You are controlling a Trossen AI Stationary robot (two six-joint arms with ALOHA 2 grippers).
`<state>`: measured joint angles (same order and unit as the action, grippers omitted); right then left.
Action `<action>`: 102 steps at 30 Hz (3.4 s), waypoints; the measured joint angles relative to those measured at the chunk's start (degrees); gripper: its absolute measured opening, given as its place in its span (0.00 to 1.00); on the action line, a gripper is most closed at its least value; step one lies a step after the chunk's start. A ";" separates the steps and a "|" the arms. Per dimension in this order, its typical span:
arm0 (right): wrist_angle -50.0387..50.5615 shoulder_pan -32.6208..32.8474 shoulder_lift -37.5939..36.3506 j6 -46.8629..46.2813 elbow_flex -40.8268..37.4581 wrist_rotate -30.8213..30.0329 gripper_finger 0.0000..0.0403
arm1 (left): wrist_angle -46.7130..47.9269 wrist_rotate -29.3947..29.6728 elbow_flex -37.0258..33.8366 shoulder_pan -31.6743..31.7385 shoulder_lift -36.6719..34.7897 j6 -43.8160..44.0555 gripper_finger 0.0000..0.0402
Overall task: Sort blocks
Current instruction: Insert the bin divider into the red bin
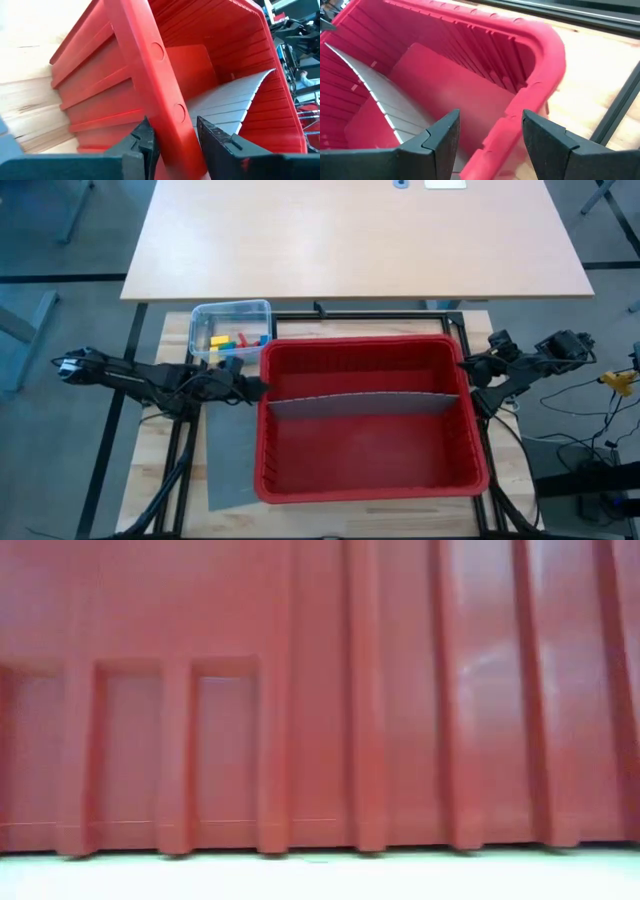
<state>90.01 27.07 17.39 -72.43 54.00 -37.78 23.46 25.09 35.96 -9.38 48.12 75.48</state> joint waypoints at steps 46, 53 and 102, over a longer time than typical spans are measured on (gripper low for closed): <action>-12.96 0.04 3.62 -10.96 -9.66 -0.14 0.02 | 12.86 1.16 0.54 -0.10 -11.23 0.72 0.20; -13.19 -0.02 3.61 -8.84 -9.33 2.22 0.13 | 12.40 0.21 0.57 -0.12 -11.26 1.12 0.20; -15.19 -0.10 3.23 -17.97 -9.51 -11.82 0.19 | 3.17 -12.26 0.83 -0.25 -12.40 -5.92 0.28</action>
<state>74.82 26.97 20.62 -90.40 44.49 -49.60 26.63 12.83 36.80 -9.63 35.72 69.56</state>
